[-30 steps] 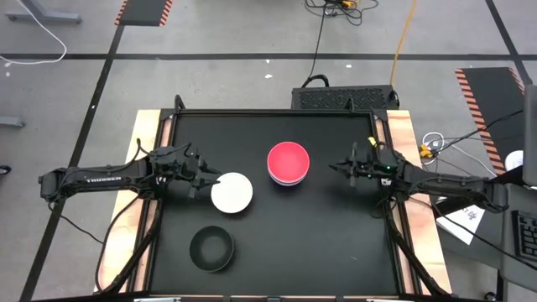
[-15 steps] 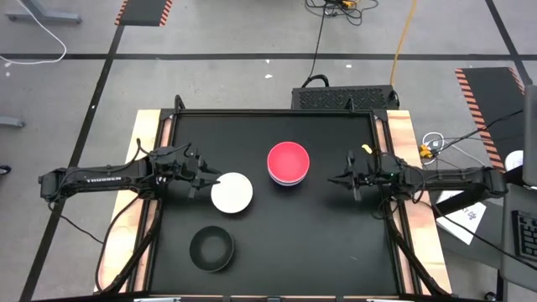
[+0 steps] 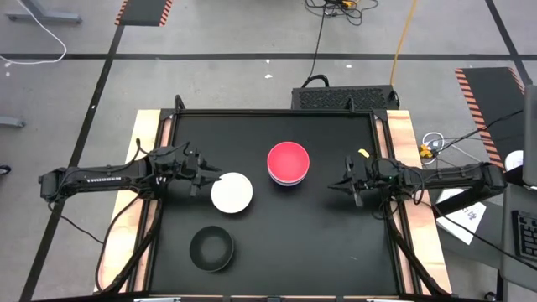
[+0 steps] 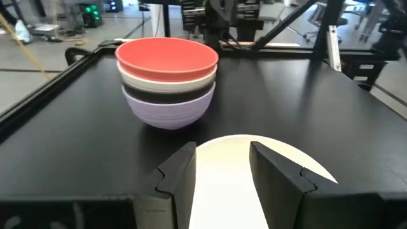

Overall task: Nest bowls inside each other
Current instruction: Stack the white bowl on top of the orange bowl

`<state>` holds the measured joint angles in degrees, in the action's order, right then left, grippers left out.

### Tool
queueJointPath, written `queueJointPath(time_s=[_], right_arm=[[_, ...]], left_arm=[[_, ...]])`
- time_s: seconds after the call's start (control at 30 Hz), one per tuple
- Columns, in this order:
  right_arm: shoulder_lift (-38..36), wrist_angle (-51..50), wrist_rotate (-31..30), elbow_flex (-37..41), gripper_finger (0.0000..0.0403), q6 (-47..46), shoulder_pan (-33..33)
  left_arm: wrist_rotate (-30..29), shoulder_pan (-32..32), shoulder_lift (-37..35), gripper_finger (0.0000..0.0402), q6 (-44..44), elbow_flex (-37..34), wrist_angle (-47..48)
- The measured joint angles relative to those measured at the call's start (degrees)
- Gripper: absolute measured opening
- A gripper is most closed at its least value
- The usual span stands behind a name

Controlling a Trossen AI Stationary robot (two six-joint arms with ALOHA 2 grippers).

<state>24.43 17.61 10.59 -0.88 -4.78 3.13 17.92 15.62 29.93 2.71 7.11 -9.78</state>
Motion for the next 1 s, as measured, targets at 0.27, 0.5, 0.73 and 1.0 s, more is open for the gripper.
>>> queueJointPath(time_s=[0.27,0.5,0.73,1.0], right_arm=[[0.0,-0.2,0.0,0.0,0.0,-0.7,0.0],[0.0,-0.3,0.0,0.0,0.0,-1.9,0.0],[0.0,-1.2,0.0,0.0,0.0,-2.7,0.0],[0.1,-1.6,0.0,0.0,0.0,-3.5,0.0]], left_arm=[[-0.2,-2.5,0.0,0.0147,-5.1,0.1,-0.3],[-5.2,-4.9,0.1,0.018,-9.1,4.7,7.1],[-17.7,-5.4,1.4,0.0256,-15.0,13.9,23.0],[-20.0,-4.0,11.5,0.0293,-22.0,21.9,37.3]])
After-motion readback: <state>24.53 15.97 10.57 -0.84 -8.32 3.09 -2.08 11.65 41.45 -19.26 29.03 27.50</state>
